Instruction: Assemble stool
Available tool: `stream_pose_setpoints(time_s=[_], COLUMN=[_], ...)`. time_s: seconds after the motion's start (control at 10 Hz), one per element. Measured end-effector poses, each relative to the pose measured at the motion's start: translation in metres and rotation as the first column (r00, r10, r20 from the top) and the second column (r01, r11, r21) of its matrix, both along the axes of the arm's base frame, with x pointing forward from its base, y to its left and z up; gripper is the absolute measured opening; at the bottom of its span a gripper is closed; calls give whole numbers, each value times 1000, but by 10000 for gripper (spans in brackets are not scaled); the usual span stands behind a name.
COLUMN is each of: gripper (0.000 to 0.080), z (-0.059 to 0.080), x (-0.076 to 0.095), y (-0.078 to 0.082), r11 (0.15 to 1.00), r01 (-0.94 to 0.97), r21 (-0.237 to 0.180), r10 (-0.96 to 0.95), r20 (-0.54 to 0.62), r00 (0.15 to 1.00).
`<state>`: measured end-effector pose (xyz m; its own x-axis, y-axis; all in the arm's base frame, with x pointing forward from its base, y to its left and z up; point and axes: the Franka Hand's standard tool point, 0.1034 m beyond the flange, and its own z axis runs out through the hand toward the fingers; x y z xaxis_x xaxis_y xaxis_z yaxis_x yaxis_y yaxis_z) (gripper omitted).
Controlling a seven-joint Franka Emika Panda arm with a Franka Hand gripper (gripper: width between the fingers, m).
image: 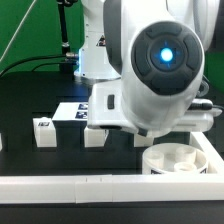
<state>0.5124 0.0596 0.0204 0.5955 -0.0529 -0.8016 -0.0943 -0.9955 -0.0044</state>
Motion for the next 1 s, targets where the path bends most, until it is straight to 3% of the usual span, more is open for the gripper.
stream_pose_setpoints(time_s=[0.3, 0.4, 0.5, 0.6, 0.7, 1.0], gripper=[649, 522, 522, 381, 324, 324], z=[-5, -5, -5, -5, -5, -5], x=[-3, -3, -3, -3, -3, -3], y=[2, 2, 2, 2, 2, 2], r11=[1000, 1000, 1000, 1000, 1000, 1000], r01=[-4, -4, -4, -4, -5, -5], r21=[1, 0, 0, 1, 1, 1], r10=[4, 4, 4, 4, 5, 5], r20=[0, 0, 0, 0, 0, 0], r00=[1000, 1000, 1000, 1000, 1000, 1000])
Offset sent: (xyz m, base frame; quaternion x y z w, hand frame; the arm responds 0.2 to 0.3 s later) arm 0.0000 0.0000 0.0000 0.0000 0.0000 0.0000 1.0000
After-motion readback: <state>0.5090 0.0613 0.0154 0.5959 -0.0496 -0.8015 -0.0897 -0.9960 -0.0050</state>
